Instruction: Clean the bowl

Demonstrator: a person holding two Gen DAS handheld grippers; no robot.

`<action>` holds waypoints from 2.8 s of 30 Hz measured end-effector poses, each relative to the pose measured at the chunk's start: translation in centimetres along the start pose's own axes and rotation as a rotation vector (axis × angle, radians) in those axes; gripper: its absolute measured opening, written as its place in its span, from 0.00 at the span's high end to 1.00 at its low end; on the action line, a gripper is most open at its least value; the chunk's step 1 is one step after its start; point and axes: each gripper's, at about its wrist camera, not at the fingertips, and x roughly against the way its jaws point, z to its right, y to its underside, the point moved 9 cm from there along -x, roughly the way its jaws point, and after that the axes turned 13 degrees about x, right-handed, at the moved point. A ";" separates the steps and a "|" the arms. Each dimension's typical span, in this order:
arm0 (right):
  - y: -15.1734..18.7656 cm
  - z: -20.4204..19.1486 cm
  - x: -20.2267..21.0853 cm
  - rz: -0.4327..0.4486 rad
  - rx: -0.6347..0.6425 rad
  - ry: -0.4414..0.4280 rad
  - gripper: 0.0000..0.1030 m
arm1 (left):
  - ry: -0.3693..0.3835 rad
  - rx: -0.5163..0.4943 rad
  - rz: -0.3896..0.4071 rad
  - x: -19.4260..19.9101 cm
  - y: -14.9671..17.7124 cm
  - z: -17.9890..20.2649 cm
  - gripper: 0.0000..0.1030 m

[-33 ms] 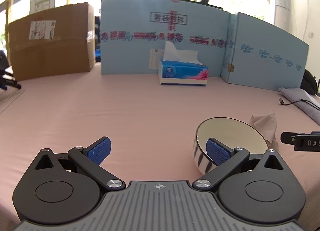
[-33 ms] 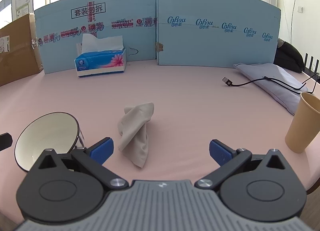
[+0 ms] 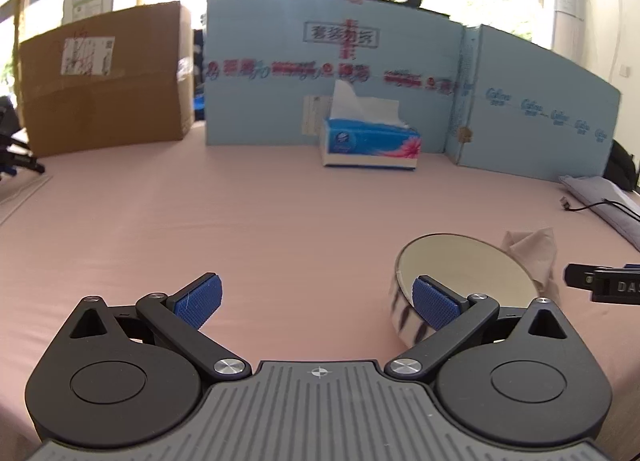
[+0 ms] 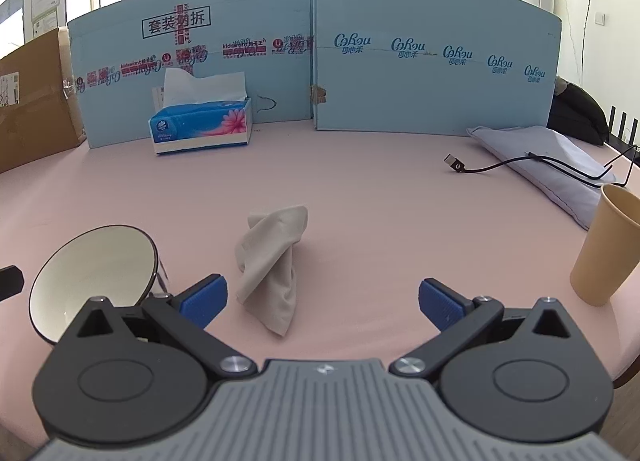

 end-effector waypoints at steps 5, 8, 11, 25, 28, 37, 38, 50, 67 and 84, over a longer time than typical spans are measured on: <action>0.0 0.0 -0.2 -0.008 0.004 -0.001 0.00 | 0.024 0.004 -0.001 -0.1 0.1 0.2 0.00; -0.1 -0.1 -0.3 -0.013 0.006 -0.002 0.00 | 0.044 0.005 0.001 0.0 0.2 0.2 0.00; -0.1 -0.1 -0.5 -0.018 0.009 -0.002 0.00 | 0.038 0.021 -0.007 -0.4 0.8 -2.1 0.00; -0.4 -0.4 -0.1 -0.006 0.018 0.005 0.00 | -0.038 0.044 -0.057 -1.6 1.8 -2.0 0.00; -0.5 -0.3 0.0 -0.005 0.017 0.005 0.00 | -0.039 0.043 -0.065 -1.5 1.6 -2.1 0.00; -0.4 -0.3 0.2 -0.001 0.017 0.006 0.00 | -0.056 0.044 -0.069 -1.4 1.3 -2.0 0.00; -0.4 -0.3 0.2 -0.001 0.016 0.006 0.00 | -0.056 0.044 -0.069 -1.4 1.3 -2.0 0.00; -0.5 -0.5 0.5 0.009 0.013 -0.003 0.00 | -0.071 0.042 -0.069 -1.3 1.5 -2.2 0.00; -0.6 -0.6 0.5 0.009 0.014 -0.001 0.00 | -0.073 0.031 -0.073 -1.3 1.8 -2.0 0.00; -0.6 -0.7 0.8 0.021 0.018 -0.006 0.00 | -0.070 0.027 -0.069 -1.3 1.7 -1.9 0.00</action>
